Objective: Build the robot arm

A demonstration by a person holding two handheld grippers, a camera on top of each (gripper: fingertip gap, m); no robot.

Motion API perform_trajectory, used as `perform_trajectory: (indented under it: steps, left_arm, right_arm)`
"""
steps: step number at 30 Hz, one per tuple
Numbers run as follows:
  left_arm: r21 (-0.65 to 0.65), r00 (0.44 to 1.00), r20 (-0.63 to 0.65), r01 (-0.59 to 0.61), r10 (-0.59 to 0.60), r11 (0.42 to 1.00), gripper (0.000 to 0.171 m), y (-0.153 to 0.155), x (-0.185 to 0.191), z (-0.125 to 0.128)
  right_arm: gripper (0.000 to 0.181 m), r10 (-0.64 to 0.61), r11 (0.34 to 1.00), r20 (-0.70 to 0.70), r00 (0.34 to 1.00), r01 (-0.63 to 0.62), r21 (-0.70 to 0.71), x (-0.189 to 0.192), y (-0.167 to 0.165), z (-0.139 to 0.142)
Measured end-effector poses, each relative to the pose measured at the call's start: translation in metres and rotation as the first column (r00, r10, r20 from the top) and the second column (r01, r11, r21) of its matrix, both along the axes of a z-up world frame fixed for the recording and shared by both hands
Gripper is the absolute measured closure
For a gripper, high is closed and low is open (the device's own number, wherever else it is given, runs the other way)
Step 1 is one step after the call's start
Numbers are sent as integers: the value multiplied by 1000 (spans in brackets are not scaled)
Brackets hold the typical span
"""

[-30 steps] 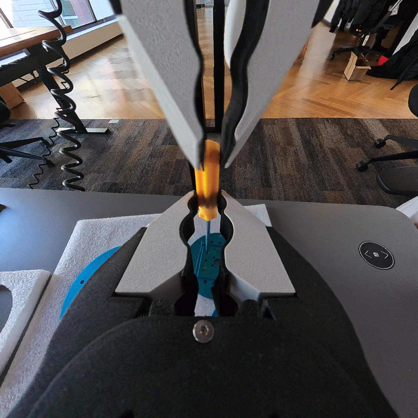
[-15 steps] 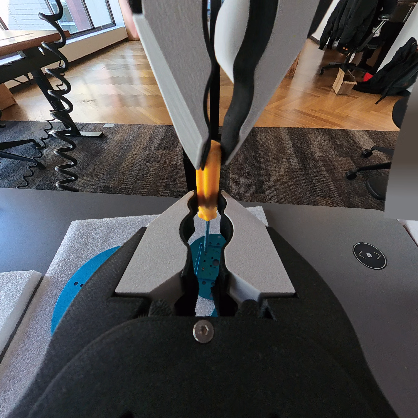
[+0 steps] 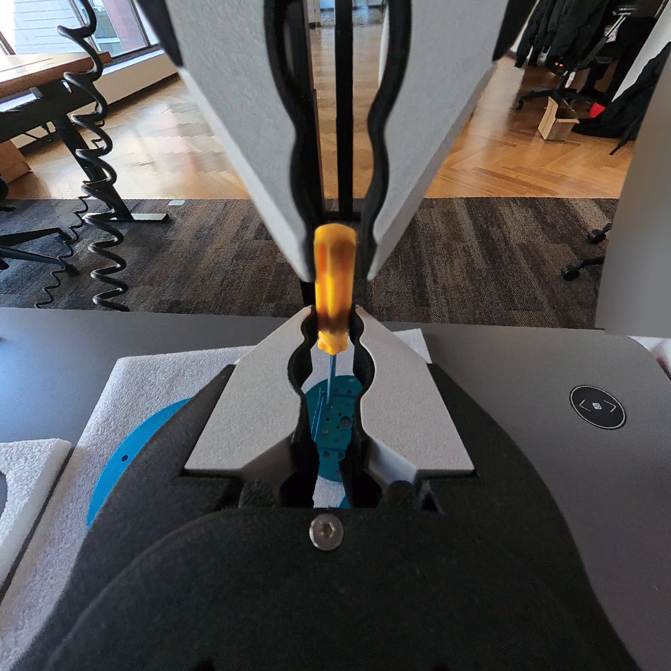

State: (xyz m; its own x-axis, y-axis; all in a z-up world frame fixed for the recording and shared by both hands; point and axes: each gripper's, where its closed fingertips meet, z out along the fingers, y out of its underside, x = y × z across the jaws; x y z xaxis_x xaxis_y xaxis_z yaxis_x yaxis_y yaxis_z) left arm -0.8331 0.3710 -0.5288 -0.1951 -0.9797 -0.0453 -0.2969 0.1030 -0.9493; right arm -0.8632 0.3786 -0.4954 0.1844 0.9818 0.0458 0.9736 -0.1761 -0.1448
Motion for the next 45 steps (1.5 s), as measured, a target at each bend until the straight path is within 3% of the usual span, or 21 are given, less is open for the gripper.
perform_trajectory:
  steps: [2,5,11,13,15,20,24,29,31,34,37,41,45]
  left_arm:
    - [-7,1000,0,-4,4,1000,156,2,-1,0]
    - [-8,1000,-1,-3,3,1000,156,2,-3,0]
    - [-4,1000,-3,3,-3,1000,156,1,-3,0]
    - [-4,1000,-2,1,-1,1000,156,2,-2,0]
    - [-8,1000,-2,1,-1,1000,156,2,-3,0]
    - [-12,1000,-1,2,-2,1000,156,2,-3,0]
    - [-22,1000,-4,-3,3,1000,156,4,-2,0]
    - [-6,1000,-13,-20,20,1000,155,5,-2,-1]
    - [-7,1000,-15,-14,14,1000,155,5,-3,-1]
    - [-1,1000,-13,-7,7,1000,155,3,-3,-1]
    - [2,1000,-15,-4,4,1000,155,3,-2,-2]
    - [1,1000,-18,-5,5,1000,155,3,-3,-2]
    - [1,1000,-21,-2,2,1000,154,2,-1,-2]
  right_arm:
    - [150,110,988,44,993,-114,102,5,8,6]
    - [140,257,962,-37,966,-252,107,-3,-1,16]
    - [163,338,933,7,941,-336,125,0,1,3]
    - [163,326,939,35,945,-328,107,3,1,0]
    - [163,269,958,34,962,-271,92,2,3,0]
    - [165,-9,1000,-10,1000,9,9,4,3,-1]
    - [166,-250,968,-28,968,250,-11,5,5,-2]
    - [166,-406,914,-61,912,406,-21,6,8,-2]
    - [165,-335,942,-57,941,335,-2,4,7,-1]
    - [161,-52,996,-18,999,53,77,4,4,-1]
    - [162,151,978,36,988,-154,140,7,5,-2]
    - [163,106,990,-2,994,-106,88,5,5,-3]
    - [164,-52,998,-6,999,52,33,9,2,-4]
